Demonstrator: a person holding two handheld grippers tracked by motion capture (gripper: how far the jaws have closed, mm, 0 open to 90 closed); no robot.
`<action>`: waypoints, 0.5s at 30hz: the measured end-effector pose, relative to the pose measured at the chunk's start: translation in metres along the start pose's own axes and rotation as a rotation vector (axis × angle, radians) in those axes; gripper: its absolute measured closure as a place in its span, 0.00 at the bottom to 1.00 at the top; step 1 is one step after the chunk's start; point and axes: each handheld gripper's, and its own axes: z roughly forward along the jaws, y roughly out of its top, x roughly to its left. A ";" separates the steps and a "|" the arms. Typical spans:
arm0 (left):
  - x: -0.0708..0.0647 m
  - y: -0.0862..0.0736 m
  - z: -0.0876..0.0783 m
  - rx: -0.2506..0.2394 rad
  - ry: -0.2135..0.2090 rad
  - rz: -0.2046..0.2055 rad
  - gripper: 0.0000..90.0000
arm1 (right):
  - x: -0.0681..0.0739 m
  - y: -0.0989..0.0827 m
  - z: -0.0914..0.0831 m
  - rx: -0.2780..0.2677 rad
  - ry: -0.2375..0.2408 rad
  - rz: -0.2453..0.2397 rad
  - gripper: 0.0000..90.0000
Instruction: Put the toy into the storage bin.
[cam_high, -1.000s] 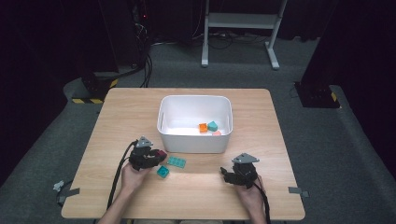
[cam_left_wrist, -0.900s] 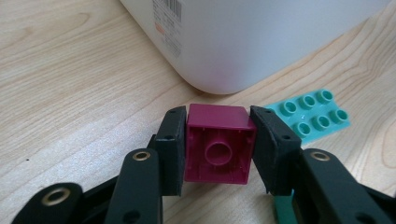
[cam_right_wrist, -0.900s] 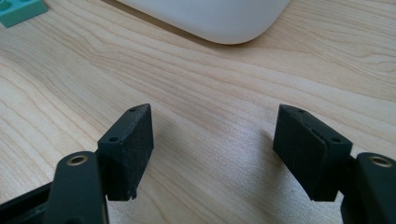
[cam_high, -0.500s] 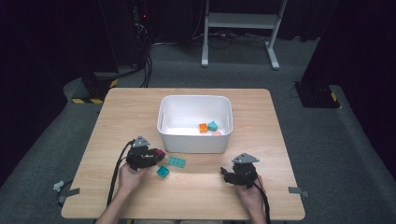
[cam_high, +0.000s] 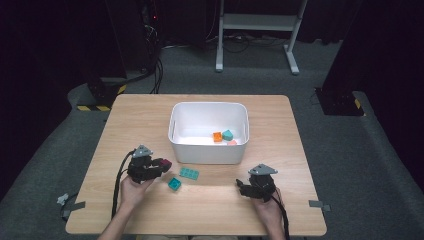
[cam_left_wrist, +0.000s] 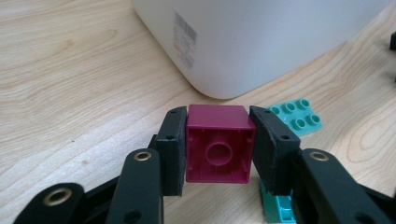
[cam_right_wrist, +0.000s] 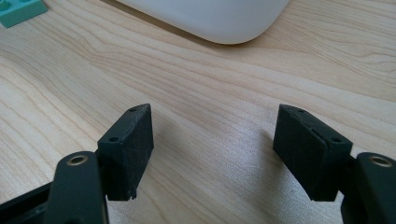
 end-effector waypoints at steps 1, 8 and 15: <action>0.001 0.000 -0.001 -0.005 0.000 -0.003 0.65 | 0.000 0.000 0.000 0.000 0.000 0.000 0.32; 0.003 0.005 -0.007 -0.022 0.012 -0.014 0.65 | 0.000 0.000 0.000 0.001 0.000 -0.001 0.32; 0.003 0.010 -0.011 -0.031 0.022 -0.015 0.65 | 0.000 0.000 0.000 0.001 0.000 0.000 0.32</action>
